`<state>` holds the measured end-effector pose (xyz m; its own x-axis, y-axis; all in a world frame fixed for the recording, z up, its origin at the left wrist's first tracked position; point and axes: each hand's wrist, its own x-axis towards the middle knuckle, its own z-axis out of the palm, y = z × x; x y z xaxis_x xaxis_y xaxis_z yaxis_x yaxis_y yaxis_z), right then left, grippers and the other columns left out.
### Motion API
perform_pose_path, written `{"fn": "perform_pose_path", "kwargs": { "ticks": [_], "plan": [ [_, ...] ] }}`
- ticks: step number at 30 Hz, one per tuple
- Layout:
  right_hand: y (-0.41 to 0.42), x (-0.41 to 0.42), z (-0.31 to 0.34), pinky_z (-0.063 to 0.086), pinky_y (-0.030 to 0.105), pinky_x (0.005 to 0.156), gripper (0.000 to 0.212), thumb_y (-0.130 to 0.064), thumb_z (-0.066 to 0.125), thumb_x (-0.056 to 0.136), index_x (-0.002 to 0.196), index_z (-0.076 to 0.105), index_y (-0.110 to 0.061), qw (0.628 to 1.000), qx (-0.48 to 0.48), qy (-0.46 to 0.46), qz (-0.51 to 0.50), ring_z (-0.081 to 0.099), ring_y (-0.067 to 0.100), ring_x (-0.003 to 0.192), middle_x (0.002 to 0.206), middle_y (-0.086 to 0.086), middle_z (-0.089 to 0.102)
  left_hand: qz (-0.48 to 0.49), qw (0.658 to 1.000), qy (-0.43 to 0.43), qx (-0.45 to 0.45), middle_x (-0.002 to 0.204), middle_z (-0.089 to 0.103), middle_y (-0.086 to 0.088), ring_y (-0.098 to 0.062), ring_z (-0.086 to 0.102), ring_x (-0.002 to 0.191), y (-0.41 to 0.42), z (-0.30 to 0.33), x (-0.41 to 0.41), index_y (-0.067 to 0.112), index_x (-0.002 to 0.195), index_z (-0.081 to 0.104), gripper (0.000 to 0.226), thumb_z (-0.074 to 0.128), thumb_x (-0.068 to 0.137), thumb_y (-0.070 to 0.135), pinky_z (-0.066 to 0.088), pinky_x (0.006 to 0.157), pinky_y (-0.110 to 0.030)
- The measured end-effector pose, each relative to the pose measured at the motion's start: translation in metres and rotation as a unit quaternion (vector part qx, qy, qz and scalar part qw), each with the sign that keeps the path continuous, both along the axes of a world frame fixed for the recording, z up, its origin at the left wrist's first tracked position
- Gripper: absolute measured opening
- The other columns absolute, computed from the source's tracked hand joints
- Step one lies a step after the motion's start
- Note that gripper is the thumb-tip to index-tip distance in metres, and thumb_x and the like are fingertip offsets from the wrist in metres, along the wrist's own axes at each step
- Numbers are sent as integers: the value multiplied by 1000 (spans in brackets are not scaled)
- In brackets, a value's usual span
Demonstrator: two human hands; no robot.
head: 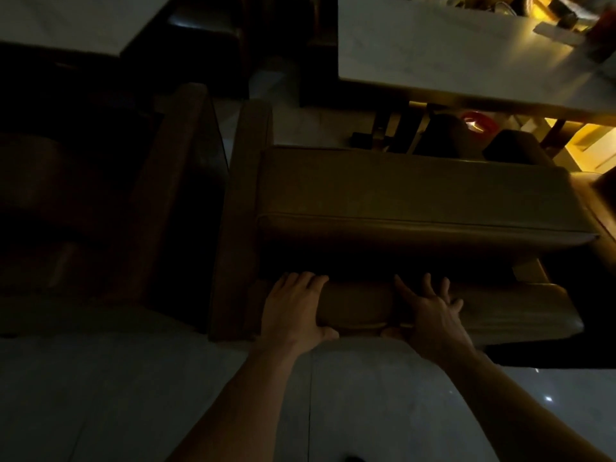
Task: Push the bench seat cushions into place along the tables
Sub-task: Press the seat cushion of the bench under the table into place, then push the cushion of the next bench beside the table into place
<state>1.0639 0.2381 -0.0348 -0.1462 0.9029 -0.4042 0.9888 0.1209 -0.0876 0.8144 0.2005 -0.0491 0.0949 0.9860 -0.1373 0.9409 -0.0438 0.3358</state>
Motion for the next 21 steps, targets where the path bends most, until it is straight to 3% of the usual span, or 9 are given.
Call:
{"fn": "perform_pose_path", "kwargs": {
  "ticks": [4,11,21],
  "plan": [
    [-7,-3,7,6,71,115,112,-72,62,78,154,-14,-40,1000,-3,-17,1,-17,50,146,163,18,-15,-1,1000,18,-3,161,20,4,-19,12,148,-10,2,2,31,154,13,107,68,70,69,2,121,-43],
    [-29,-12,38,13,61,120,107,-67,65,80,156,-5,-39,999,-13,37,16,-5,35,152,166,11,-5,24,999,23,-8,163,15,2,-21,10,149,-31,39,-1,32,154,10,105,58,73,78,1,121,-42],
    [-62,0,125,17,54,121,102,-58,71,82,157,7,-34,998,15,58,-11,4,33,152,166,11,8,7,999,35,0,163,13,2,-21,8,149,-61,114,1,33,154,10,106,54,71,82,4,121,-45]
  ]
}}
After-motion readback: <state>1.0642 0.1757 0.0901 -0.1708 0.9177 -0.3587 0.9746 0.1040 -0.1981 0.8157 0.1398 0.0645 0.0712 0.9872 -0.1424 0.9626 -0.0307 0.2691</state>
